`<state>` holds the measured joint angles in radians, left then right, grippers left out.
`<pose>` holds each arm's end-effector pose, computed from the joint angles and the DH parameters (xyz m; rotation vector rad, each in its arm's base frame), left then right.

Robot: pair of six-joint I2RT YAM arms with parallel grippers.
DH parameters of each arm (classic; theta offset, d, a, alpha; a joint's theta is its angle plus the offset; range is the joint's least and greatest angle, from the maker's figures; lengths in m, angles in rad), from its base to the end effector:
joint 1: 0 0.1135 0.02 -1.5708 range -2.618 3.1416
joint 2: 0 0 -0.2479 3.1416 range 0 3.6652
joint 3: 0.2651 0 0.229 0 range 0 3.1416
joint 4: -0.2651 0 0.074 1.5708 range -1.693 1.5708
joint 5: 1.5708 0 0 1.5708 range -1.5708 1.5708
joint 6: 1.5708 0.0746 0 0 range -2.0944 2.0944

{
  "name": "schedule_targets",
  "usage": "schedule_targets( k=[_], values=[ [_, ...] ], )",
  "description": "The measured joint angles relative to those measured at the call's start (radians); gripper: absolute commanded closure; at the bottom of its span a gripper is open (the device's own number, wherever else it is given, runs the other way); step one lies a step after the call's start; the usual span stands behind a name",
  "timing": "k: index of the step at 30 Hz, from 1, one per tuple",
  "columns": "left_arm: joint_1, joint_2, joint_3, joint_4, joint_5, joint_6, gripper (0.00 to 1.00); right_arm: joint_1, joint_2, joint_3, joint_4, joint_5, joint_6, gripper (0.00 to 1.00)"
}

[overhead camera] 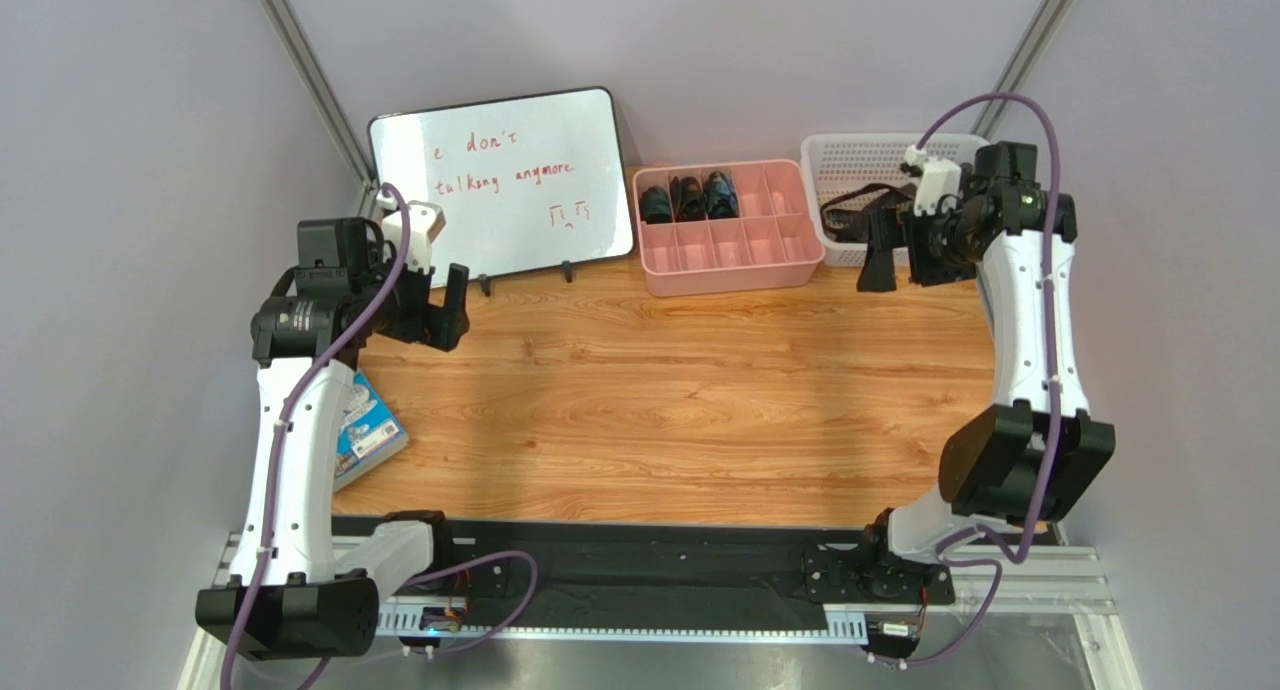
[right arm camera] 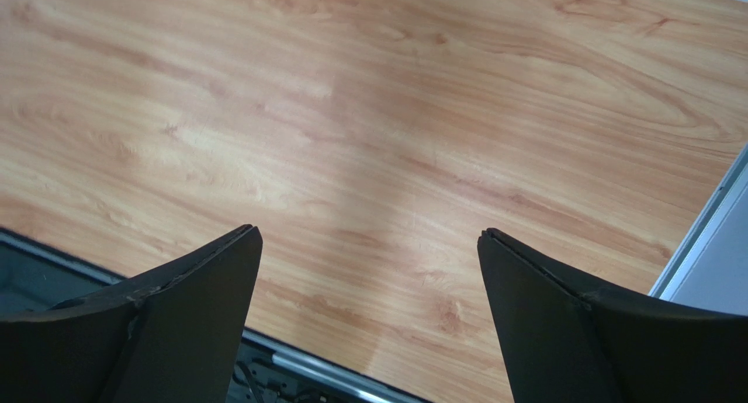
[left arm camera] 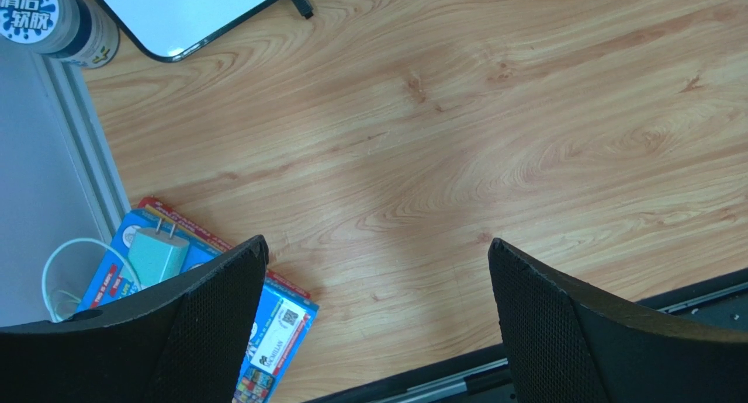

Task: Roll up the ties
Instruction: Pick up the tie from the bin.

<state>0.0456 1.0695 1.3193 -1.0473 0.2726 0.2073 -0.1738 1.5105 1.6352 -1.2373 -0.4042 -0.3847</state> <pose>0.2028 -0.0109 0.3393 0.3187 2.3178 -0.1979 0.2808 -0.0195 0.3201 -0.3932 2.5468 0.3415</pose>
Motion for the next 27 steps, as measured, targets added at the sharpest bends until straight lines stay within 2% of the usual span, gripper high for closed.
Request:
schedule_targets(
  k=[9, 18, 27],
  values=[
    [0.0, 0.053, 0.07, 0.065, 0.016, -0.028, 0.01, -0.139, 0.291, 0.275, 0.108, -0.005, 0.171, 0.0],
    [0.0, 0.134, 0.079, 0.14, 0.059, -0.066, 0.01, -0.163, 0.716, 0.642, 0.288, 0.224, 0.369, 0.0],
    [0.0, 0.187, 0.076, 0.173, 0.056, -0.067, 0.01, -0.214, 0.89, 0.67, 0.672, 0.336, 0.517, 0.0]
  ],
)
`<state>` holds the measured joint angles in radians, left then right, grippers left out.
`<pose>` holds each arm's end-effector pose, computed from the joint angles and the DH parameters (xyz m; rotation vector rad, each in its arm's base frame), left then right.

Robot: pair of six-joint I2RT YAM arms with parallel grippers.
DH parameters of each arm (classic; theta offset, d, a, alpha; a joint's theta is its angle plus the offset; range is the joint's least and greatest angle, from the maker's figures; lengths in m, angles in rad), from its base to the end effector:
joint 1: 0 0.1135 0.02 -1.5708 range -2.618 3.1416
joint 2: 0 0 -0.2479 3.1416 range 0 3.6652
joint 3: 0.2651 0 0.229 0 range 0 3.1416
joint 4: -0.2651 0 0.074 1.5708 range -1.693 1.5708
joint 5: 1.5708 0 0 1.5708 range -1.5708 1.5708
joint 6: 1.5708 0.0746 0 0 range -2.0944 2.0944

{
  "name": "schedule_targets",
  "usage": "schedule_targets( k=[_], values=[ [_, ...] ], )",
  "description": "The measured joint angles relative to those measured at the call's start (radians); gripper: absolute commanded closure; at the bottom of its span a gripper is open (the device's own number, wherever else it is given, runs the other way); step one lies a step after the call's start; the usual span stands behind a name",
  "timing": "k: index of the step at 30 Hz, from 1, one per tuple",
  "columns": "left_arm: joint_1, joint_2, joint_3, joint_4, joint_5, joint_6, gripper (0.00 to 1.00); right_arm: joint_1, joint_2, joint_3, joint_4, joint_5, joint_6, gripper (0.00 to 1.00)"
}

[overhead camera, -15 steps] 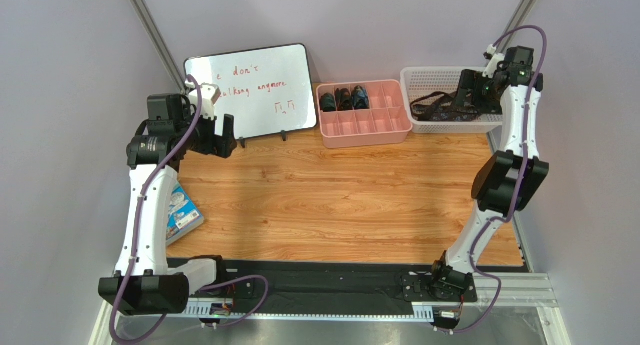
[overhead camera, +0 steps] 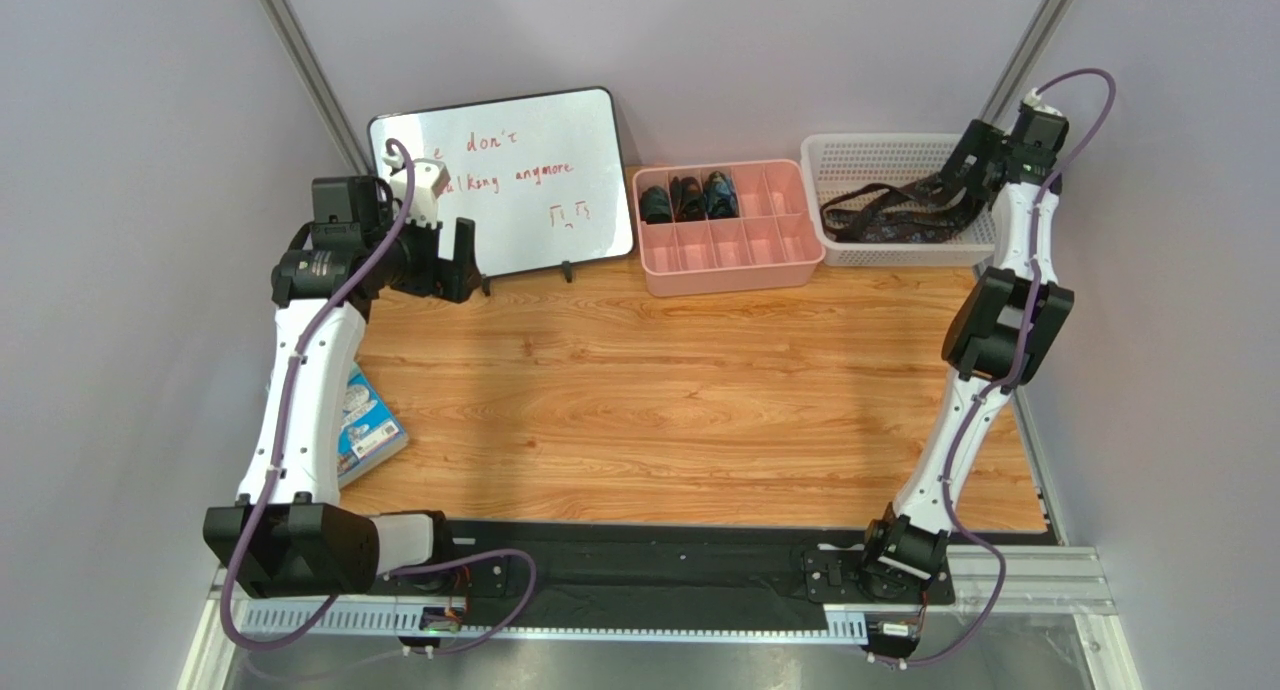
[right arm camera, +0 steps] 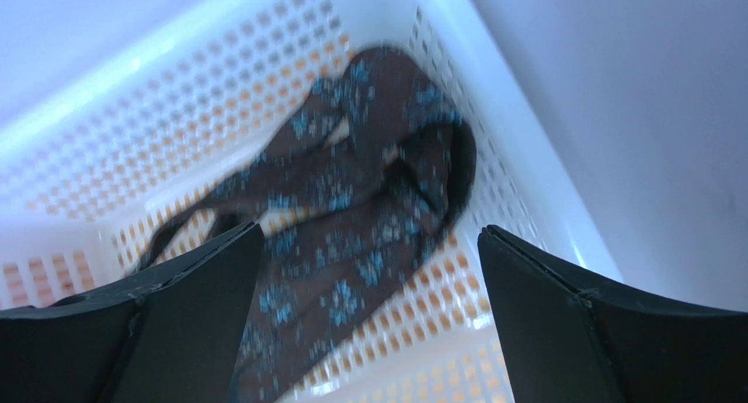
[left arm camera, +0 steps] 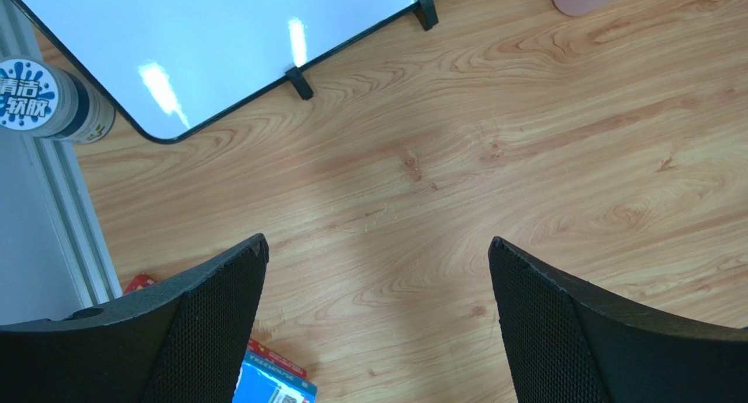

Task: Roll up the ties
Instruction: Pick up the tie from the bin.

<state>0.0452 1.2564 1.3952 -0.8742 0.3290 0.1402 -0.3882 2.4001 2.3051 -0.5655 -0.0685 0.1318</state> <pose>0.2620 -0.0123 0.3422 0.2746 2.2576 -0.2817 0.5070 -0.2018 0.2286 0.5371 2.1646 -0.0638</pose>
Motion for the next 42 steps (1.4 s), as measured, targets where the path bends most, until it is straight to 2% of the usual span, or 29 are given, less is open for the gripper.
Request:
schedule_targets(
  k=[5, 14, 16, 19, 20, 22, 23, 32, 37, 42],
  values=[
    [0.0, 0.021, -0.002, 0.008, -0.027, 0.004, 0.0, -0.007, 0.103, 0.06, 0.14, 0.001, 0.077, 0.0],
    [0.0, 0.074, -0.002, 0.01, -0.074, 0.006, 0.0, 0.002, 0.222, 0.075, 0.243, 0.039, 0.13, 0.01],
    [0.0, 0.076, -0.002, 0.01, -0.08, 0.007, 0.0, 0.003, 0.237, 0.079, 0.257, 0.053, 0.13, 0.1],
    [0.0, 0.082, -0.002, 0.01, -0.092, 0.007, 0.0, 0.006, 0.256, 0.095, 0.277, 0.071, 0.136, 0.45],
    [0.0, 0.085, -0.002, 0.01, -0.096, 0.007, 0.0, 0.006, 0.261, 0.101, 0.28, 0.075, 0.129, 0.65],
    [0.0, 0.093, -0.002, 0.01, -0.102, 0.008, 0.01, 0.005, 0.27, 0.11, 0.29, 0.087, 0.128, 0.83],
    [0.0, 0.096, -0.001, 0.01, -0.104, 0.008, 0.0, 0.005, 0.271, 0.112, 0.293, 0.091, 0.124, 0.99],
    [0.0, 0.115, 0.038, -0.026, -0.113, 0.008, 0.01, 0.005, 0.239, 0.112, 0.309, 0.039, 0.142, 1.0],
    [0.0, 0.075, 0.061, -0.028, -0.093, 0.008, 0.01, 0.009, 0.011, -0.003, 0.27, -0.068, 0.187, 1.0],
    [0.0, -0.033, 0.064, -0.039, -0.062, 0.014, 0.01, 0.025, -0.331, -0.034, 0.258, -0.182, 0.229, 1.0]
  ],
)
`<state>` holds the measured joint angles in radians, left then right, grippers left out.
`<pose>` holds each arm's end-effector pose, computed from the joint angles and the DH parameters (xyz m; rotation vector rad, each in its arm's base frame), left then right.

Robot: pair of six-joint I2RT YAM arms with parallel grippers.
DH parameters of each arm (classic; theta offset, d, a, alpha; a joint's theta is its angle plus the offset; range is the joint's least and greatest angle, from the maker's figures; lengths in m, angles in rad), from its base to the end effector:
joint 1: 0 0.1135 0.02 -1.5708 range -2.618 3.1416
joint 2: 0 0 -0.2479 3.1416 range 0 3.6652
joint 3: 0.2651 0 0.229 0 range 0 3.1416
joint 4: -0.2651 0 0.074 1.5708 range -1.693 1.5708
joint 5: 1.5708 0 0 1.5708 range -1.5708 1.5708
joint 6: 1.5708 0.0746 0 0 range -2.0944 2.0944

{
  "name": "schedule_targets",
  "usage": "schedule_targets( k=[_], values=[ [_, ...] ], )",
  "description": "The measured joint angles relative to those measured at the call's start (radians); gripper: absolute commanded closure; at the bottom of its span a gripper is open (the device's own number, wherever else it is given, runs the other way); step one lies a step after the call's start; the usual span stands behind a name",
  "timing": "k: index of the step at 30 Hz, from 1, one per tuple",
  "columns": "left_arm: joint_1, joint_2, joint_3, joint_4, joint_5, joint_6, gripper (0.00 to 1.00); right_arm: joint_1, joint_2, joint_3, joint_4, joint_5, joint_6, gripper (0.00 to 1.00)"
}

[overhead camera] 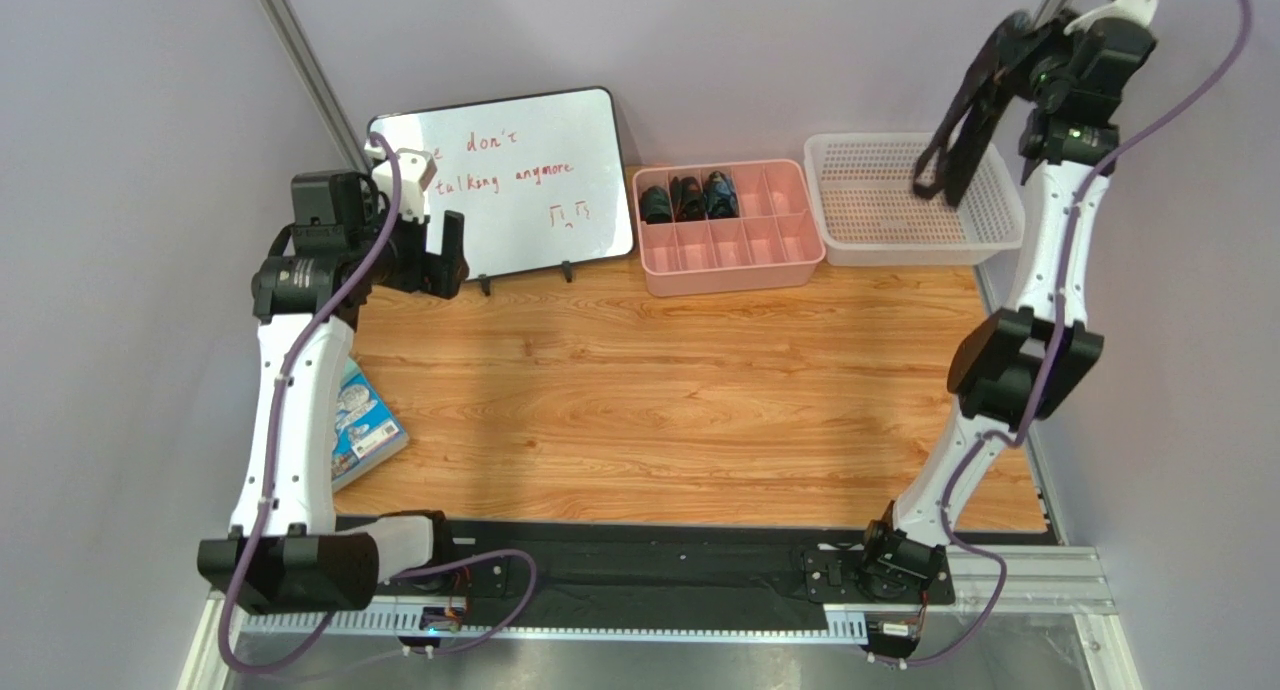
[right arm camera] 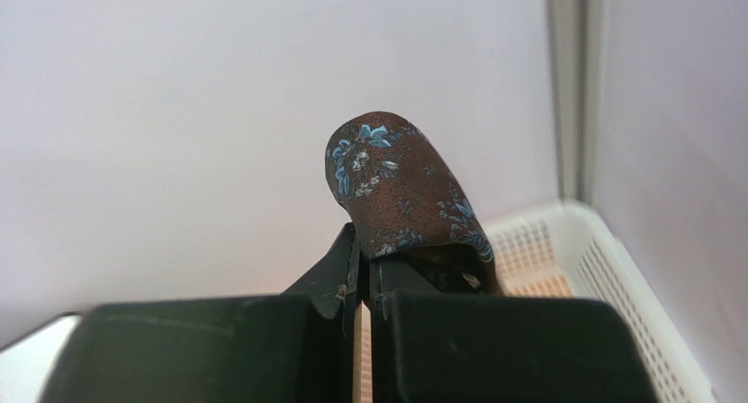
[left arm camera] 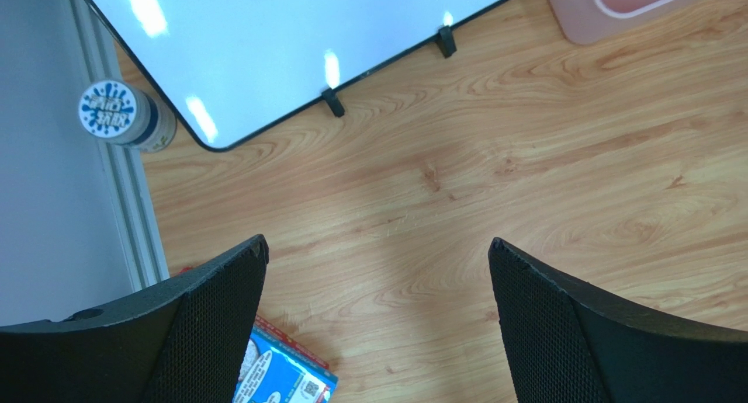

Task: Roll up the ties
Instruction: Pick up the tie from the bin, then place the tie at the center of the board.

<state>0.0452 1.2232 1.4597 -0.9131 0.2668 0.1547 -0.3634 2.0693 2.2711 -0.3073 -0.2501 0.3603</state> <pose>0.2508 -0.0083 0.3653 0.2643 2.2102 -0.1903 0.4631 -0.1564 0.4189 0.4137 1.6253 0.2072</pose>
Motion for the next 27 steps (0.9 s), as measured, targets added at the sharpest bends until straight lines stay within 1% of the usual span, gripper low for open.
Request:
schedule_targets(
  k=[5, 7, 9, 11, 14, 16, 17, 19, 21, 22, 24, 25, 27],
  values=[
    [0.0, -0.114, 0.01, -0.003, 0.029, 0.005, 0.0, 0.011, -0.295, 0.002, 0.001, -0.092, 0.015, 1.0],
    [0.0, -0.141, 0.01, -0.005, 0.038, 0.006, 0.01, 0.011, -0.388, -0.006, -0.001, -0.131, 0.012, 1.0],
    [0.0, -0.172, 0.01, -0.016, 0.047, 0.012, 0.0, 0.011, -0.488, -0.06, 0.0, -0.187, -0.006, 1.0],
    [0.0, -0.198, 0.01, -0.031, 0.058, 0.02, 0.0, 0.011, -0.603, -0.164, -0.001, -0.256, -0.042, 1.0],
    [0.0, -0.238, 0.01, -0.063, 0.075, 0.043, 0.0, 0.013, -0.766, -0.375, -0.019, -0.364, -0.103, 1.0],
    [0.0, -0.257, 0.01, -0.088, 0.091, 0.064, 0.01, 0.028, -0.87, -0.548, -0.061, -0.421, -0.155, 1.0],
    [0.0, -0.264, 0.01, -0.104, 0.1, 0.075, 0.01, 0.038, -0.907, -0.608, -0.087, -0.439, -0.177, 1.0],
    [0.0, -0.275, 0.01, -0.134, 0.128, 0.098, 0.0, 0.079, -0.972, -0.754, -0.127, -0.46, -0.218, 1.0],
    [0.0, -0.283, 0.005, -0.16, 0.168, 0.126, 0.01, 0.155, -1.006, -0.865, -0.192, -0.475, -0.253, 0.99],
    [0.0, -0.29, -0.002, -0.169, 0.192, 0.142, 0.0, 0.228, -1.015, -0.929, -0.216, -0.467, -0.272, 0.75],
    [0.0, -0.301, -0.023, -0.178, 0.239, 0.17, 0.0, 0.391, -1.01, -1.016, -0.259, -0.466, -0.295, 0.39],
    [0.0, -0.309, -0.043, -0.182, 0.278, 0.193, 0.01, 0.482, -0.993, -1.044, -0.288, -0.465, -0.317, 0.0],
    [-0.002, -0.312, -0.074, -0.193, 0.335, 0.225, 0.01, 0.631, -0.924, -1.049, -0.364, -0.476, -0.387, 0.0]
  ],
)
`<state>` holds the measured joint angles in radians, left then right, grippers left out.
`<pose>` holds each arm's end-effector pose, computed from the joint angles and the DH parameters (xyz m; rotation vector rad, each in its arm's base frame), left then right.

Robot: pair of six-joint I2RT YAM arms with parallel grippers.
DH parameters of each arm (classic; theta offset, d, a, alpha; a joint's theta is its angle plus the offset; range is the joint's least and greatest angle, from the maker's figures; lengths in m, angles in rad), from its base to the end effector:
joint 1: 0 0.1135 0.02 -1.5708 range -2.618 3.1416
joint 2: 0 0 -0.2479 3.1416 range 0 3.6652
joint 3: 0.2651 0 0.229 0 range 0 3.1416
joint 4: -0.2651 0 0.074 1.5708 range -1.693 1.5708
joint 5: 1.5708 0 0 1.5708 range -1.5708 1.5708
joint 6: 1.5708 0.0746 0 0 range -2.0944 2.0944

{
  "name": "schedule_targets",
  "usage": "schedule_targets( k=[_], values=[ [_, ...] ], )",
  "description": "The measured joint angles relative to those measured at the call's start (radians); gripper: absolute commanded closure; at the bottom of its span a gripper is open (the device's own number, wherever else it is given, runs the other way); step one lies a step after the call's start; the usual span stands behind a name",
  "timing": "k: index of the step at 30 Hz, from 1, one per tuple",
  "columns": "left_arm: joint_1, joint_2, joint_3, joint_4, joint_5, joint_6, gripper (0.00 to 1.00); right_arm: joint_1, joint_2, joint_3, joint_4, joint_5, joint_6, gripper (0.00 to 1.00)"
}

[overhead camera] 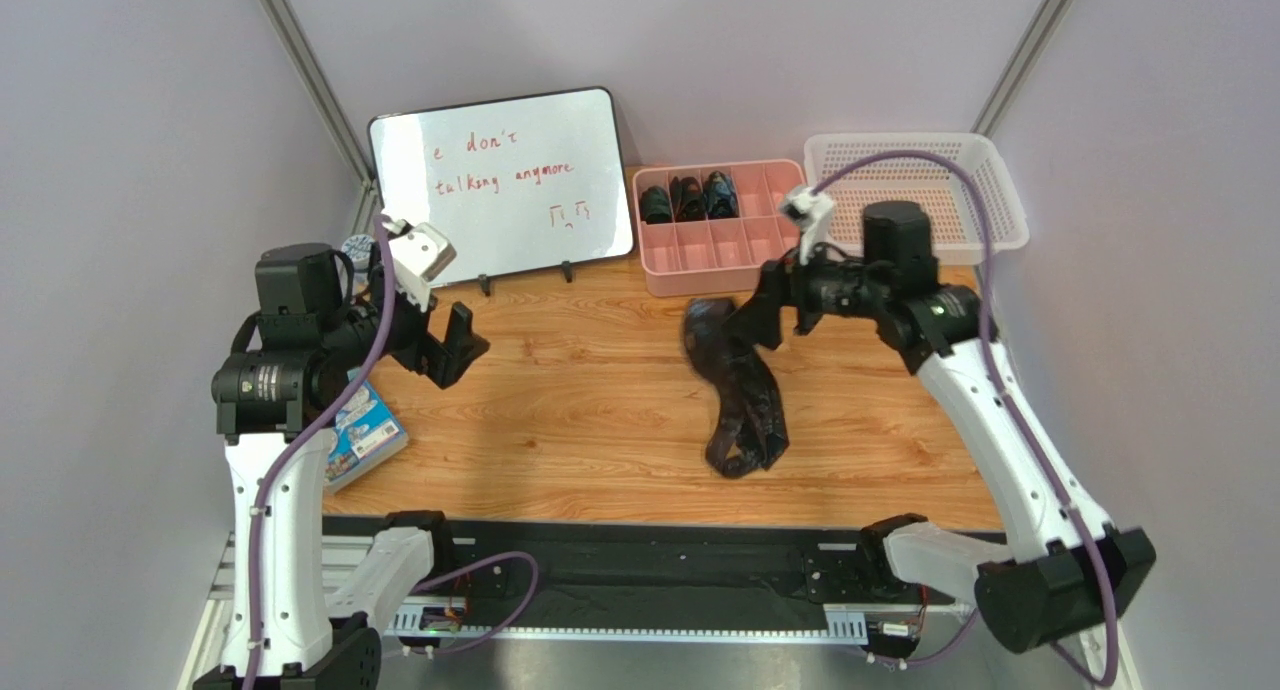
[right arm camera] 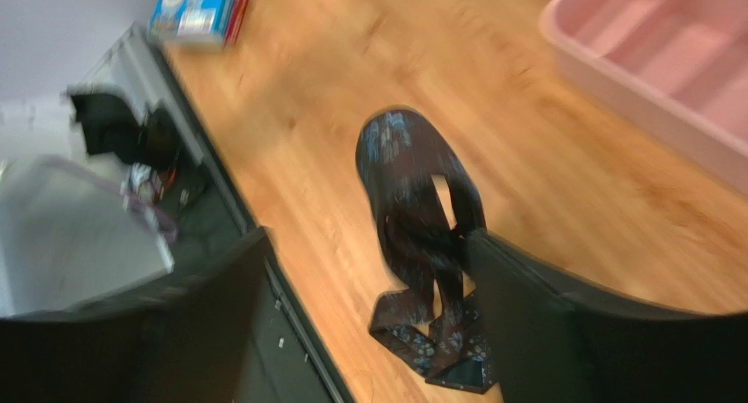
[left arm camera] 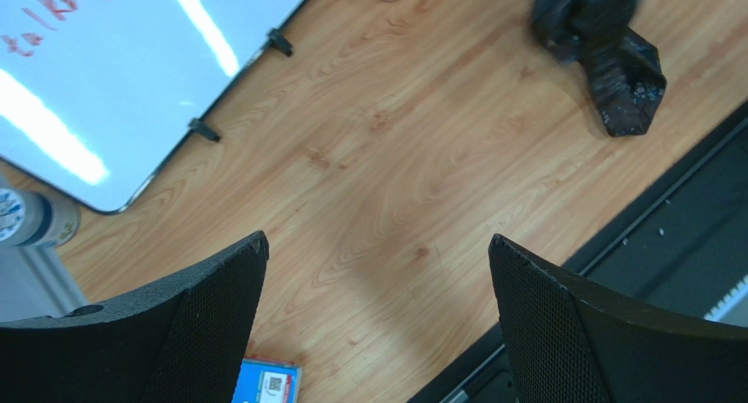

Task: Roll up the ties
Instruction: Place the tie at the center of the board, then flatten out the tie at the center of the board.

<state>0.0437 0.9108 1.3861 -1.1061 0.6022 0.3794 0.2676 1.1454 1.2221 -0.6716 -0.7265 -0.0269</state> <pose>0.1482 -0.0358 0.3839 0.6706 1.9948 -0.4094 0.2192 0.1115 0.3433 -0.7242 2.0067 0.9224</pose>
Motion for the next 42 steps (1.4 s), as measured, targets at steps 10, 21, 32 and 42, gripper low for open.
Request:
schedule_targets(
  k=[10, 21, 32, 42],
  values=[
    [-0.217, 0.018, -0.175, -0.02, 0.121, 0.206, 0.08, -0.149, 0.291, 0.189, -0.464, 0.02, -0.397, 0.04],
    [-0.518, 0.16, -0.251, 0.023, 0.134, 0.414, 0.08, 0.016, 0.257, -0.099, -0.393, 0.121, -0.394, 0.0],
    [-0.908, 0.056, -0.448, 0.119, 0.069, 0.613, 0.12, 0.276, 0.55, -0.066, -0.16, 0.32, -0.323, 0.07],
    [-1.143, 0.406, -0.44, 0.406, -0.035, 0.594, 0.22, 0.315, 0.695, -0.019, -0.131, 0.336, -0.301, 1.0]
  ],
)
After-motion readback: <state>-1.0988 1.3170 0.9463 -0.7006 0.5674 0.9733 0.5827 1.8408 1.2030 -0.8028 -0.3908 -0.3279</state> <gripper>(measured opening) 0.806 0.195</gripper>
